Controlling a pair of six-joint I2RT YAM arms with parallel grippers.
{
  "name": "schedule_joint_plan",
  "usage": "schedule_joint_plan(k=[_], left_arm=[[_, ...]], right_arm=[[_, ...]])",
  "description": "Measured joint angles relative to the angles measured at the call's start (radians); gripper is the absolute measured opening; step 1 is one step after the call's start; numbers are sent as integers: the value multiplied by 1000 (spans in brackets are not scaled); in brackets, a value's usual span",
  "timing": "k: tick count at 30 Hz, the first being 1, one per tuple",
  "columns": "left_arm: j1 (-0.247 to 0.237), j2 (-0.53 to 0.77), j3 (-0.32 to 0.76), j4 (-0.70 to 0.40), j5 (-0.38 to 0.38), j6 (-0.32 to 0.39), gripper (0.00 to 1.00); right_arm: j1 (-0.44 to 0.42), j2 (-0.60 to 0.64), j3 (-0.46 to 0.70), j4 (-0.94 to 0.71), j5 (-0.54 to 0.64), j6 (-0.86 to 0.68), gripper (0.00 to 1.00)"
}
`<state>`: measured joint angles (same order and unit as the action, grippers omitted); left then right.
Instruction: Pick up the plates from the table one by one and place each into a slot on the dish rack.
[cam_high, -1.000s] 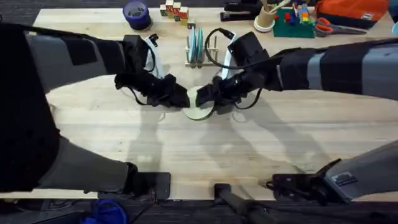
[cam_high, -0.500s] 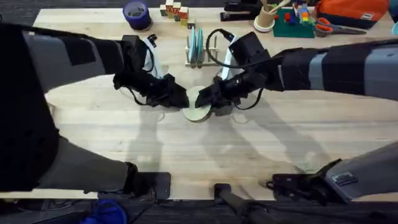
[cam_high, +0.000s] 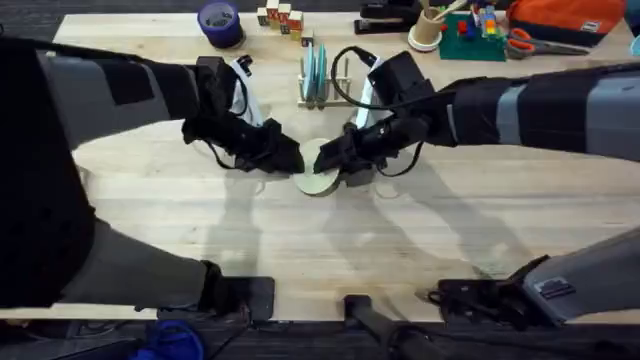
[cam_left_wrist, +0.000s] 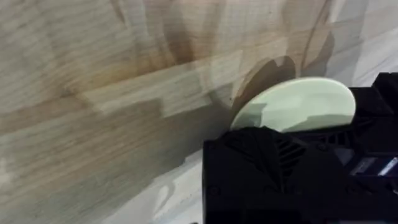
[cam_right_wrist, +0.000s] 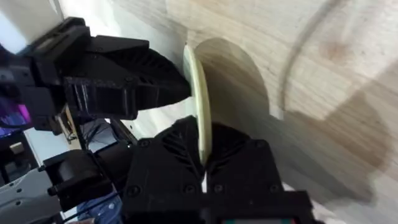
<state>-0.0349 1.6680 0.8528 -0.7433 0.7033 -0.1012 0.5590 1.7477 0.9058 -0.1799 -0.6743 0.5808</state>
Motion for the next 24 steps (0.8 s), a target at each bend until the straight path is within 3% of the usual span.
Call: schedule_joint_plan(k=[5, 16, 24], left_arm=[[-2, 1, 19, -33, -21, 0, 40], [-14, 0, 138, -139, -165, 0, 40], [-14, -100, 187, -205, -250, 0, 40]], right_arm=[[4, 0, 0, 3, 0, 0, 32], [26, 7, 0, 6, -12, -1, 31], [27, 7, -1, 6, -14, -1, 28]])
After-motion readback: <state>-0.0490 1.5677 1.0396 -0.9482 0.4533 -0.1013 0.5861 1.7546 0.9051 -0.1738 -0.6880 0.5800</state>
